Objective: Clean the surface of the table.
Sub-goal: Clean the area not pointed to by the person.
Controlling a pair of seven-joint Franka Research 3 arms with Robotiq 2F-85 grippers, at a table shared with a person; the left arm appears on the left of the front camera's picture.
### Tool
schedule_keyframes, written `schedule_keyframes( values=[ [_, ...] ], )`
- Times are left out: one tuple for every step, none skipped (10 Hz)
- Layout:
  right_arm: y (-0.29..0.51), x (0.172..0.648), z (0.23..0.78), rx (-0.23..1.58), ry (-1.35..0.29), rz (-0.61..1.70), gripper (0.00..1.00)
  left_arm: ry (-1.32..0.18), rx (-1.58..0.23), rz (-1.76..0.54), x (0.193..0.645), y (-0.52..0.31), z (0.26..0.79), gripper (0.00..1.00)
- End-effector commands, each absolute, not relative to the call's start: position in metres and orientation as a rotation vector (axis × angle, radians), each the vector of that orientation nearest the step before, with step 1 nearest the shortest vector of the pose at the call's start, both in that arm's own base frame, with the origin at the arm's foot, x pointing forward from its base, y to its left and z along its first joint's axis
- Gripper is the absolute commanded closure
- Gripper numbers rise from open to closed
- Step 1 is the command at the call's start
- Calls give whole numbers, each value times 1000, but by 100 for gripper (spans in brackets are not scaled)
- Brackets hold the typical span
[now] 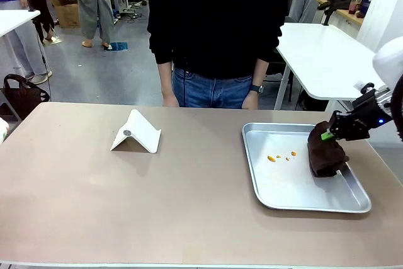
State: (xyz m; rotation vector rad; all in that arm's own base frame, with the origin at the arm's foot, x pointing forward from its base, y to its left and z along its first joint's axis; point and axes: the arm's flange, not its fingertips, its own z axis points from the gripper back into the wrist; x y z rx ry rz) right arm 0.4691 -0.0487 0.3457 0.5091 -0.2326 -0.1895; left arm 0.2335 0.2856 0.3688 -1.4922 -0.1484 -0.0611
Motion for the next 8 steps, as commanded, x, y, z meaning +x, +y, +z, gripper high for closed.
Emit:
schedule_keyframes(
  values=[
    [-36,481,332,558,-237,-203,86,-143,-1498,-53,231,286,374,80],
    [-28,485,322,574,-224,-204,86,-143,-1498,-53,231,286,374,80],
    [-21,487,314,577,-214,-206,86,-143,-1498,-53,231,286,374,80],
    [-14,487,306,579,-207,-207,86,-143,-1498,-53,231,286,374,80],
    [-7,486,300,595,-205,-212,86,-143,-1498,-53,231,286,374,80],
    [0,484,295,611,-188,-211,86,-143,-1498,-53,231,286,374,80],
    [8,483,290,621,-171,-207,86,-143,-1498,-53,231,286,374,80],
    [17,481,285,636,-151,-196,86,-143,-1498,-53,231,286,374,80]
  ],
)
